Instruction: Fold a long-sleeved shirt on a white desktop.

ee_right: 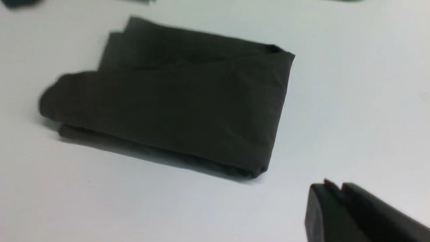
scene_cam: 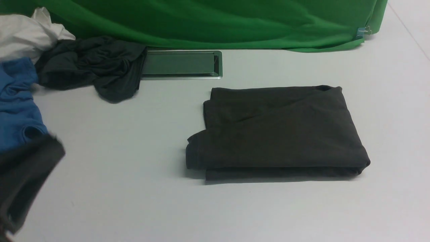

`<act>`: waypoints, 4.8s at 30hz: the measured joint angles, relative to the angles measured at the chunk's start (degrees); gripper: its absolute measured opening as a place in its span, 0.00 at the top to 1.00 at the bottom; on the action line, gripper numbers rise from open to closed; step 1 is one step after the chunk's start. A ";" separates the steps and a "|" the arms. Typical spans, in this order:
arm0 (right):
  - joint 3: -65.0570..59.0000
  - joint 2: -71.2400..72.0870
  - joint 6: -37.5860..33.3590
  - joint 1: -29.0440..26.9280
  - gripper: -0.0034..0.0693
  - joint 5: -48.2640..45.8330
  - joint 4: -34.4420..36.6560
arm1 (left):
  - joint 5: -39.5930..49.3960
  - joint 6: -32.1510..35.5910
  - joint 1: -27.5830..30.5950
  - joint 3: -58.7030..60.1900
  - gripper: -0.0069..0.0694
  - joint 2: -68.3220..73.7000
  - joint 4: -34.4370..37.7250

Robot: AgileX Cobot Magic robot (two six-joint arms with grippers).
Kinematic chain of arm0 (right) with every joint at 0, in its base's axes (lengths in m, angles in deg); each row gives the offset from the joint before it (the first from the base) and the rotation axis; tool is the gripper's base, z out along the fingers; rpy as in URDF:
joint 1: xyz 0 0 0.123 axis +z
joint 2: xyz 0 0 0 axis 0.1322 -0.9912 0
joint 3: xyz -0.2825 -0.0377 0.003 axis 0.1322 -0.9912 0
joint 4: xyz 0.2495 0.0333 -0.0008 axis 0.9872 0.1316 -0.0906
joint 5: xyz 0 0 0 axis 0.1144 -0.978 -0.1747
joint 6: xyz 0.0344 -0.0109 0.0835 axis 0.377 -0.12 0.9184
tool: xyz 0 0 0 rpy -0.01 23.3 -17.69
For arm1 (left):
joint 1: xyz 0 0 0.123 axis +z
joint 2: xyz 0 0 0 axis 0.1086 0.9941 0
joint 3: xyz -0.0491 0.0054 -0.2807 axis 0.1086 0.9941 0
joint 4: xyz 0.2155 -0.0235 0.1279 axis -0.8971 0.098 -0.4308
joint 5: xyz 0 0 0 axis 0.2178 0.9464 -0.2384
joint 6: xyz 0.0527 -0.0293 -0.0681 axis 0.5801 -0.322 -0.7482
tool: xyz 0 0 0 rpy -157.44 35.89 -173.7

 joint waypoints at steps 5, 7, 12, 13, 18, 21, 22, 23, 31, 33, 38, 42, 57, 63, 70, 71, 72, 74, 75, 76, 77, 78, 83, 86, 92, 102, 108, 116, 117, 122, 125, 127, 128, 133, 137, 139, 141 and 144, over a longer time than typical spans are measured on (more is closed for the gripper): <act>-7.55 12.41 3.44 0.00 0.89 1.66 -0.16 | -0.29 0.00 0.00 6.89 0.89 -6.90 -0.17; -12.84 17.68 4.14 0.00 0.88 7.89 -0.43 | -0.08 -0.06 0.00 8.64 0.89 -7.40 -0.17; -23.96 22.51 4.67 0.00 0.87 27.86 -0.55 | 1.29 -0.19 0.00 11.37 0.89 -7.40 -0.17; -25.88 22.69 4.91 0.00 0.86 31.06 -0.55 | 1.52 -0.19 0.00 11.44 0.89 -7.40 -0.17; -35.41 22.69 5.71 -0.02 0.81 43.60 -0.55 | 2.50 -0.24 0.00 11.76 0.89 -7.40 -0.96; -39.09 22.69 5.71 -0.10 0.79 45.62 -0.55 | 2.50 -0.24 0.00 11.76 0.89 -7.40 -1.49; -40.79 22.65 5.73 -0.10 0.79 45.68 -0.55 | 2.50 -0.24 0.00 11.76 0.89 -7.40 -1.55; -41.91 22.65 5.73 -0.10 0.78 45.84 -0.55 | 2.50 -0.24 0.00 11.76 0.89 -7.40 -1.55; -48.02 24.46 5.78 -0.61 0.79 46.73 -0.96 | 2.55 -0.24 0.00 11.76 0.89 -7.40 -1.73; -49.99 26.65 5.78 -1.65 0.86 47.57 -0.96 | 2.55 -0.32 0.00 11.76 0.89 -7.40 -1.79; -55.90 34.74 5.52 -5.00 0.93 48.84 -0.90 | 2.55 -0.32 0.00 11.76 0.89 -7.40 -1.79; -56.69 37.13 4.55 -5.63 0.93 48.82 -0.90 | 2.63 -0.37 0.00 11.76 0.89 -7.40 -1.80; -56.75 37.39 4.33 -5.69 0.91 48.37 -0.85 | 3.15 -0.37 0.00 11.76 0.89 -7.40 -1.86; -56.75 37.39 4.33 -5.69 0.90 48.37 -0.85 | 3.15 -0.37 0.00 11.76 0.89 -7.40 -1.86; -56.75 37.39 4.33 -5.69 0.87 48.37 -0.85 | 3.15 -0.37 0.00 11.76 0.89 -7.40 -1.86; -56.75 37.39 4.33 -5.69 0.86 48.37 -0.85 | 3.15 -0.37 0.00 11.76 0.89 -7.40 -1.86; -56.75 37.39 4.33 -5.69 0.86 48.37 -0.85 | 3.15 -0.37 0.00 11.76 0.89 -7.40 -2.02; -56.75 37.39 4.33 -5.69 0.85 48.37 -0.85 | 2.94 -0.74 0.00 11.76 0.89 -7.40 -2.70; -56.75 37.39 4.33 -5.69 0.84 48.37 -0.85 | 2.37 -1.51 0.22 11.85 0.89 -7.40 -3.03; -56.75 37.39 4.33 -5.69 0.84 48.37 -0.85 | 1.15 -2.66 0.65 12.17 0.89 -7.40 -3.34; -56.75 37.39 4.33 -5.69 0.83 48.37 -0.85 | -0.78 -4.21 1.43 12.63 0.89 -7.40 -3.88; -56.75 37.39 4.33 -5.69 0.83 48.37 -0.85 | -3.83 -5.62 2.84 13.46 0.89 -7.40 -4.71; -56.75 37.39 4.33 -5.69 0.81 48.37 -0.85 | -14.43 -14.79 13.87 18.29 0.89 -7.58 -12.25; -56.75 37.39 4.33 -5.69 0.81 48.37 -0.85 | -14.60 -19.22 19.63 21.01 0.89 -9.19 -14.73; -56.75 37.39 4.39 -5.69 0.79 48.43 -0.85 | -1.40 -21.36 23.44 21.42 0.89 -13.37 -15.40; -56.75 37.46 4.39 -5.69 0.75 48.41 -0.85 | 0.55 -21.59 23.44 21.44 0.89 -13.58 -15.19; -56.75 37.46 4.39 -5.69 0.72 48.41 -0.85 | 0.61 -21.61 23.44 21.44 0.89 -13.58 -15.19; -56.75 37.46 4.39 -5.69 0.70 48.41 -0.85 | 0.61 -21.15 23.44 21.44 0.89 -13.58 -15.19; -56.75 37.46 4.39 -5.69 0.69 48.41 -0.85 | 0.61 -20.98 23.44 21.44 0.89 -13.58 -15.19; -56.75 37.46 4.39 -5.69 0.68 48.41 -0.85 | 0.61 -20.51 23.44 21.44 0.89 -13.58 -15.19; -56.75 37.46 4.39 -5.69 0.68 48.41 -0.85 | 0.61 -20.51 23.44 21.44 0.89 -13.58 -15.19; -56.75 37.46 4.39 -5.69 0.67 48.41 -0.85 | 0.61 -20.46 23.44 21.44 0.89 -13.58 -15.19; -56.75 37.46 4.39 -5.69 0.67 48.41 -0.85 | 0.61 -20.46 23.44 21.44 0.89 -13.58 -15.19; -56.75 37.46 4.39 -5.69 0.66 48.41 -0.85 | 0.61 -20.46 23.44 21.44 0.89 -13.58 -15.19; -56.75 37.46 4.39 -5.69 0.65 48.41 -0.85 | 0.61 -20.46 23.44 21.44 0.89 -13.58 -15.19; -56.75 37.46 4.39 -5.69 0.65 48.41 -0.85 | 0.61 -20.46 23.44 21.44 0.89 -13.58 -15.19; -56.75 37.46 4.39 -5.69 0.65 48.41 -0.80 | 0.61 -20.46 23.44 21.44 0.89 -13.58 -15.19; -56.75 37.46 4.39 -5.69 0.65 48.41 -0.80 | 0.61 -20.46 23.44 21.44 0.89 -13.58 -15.19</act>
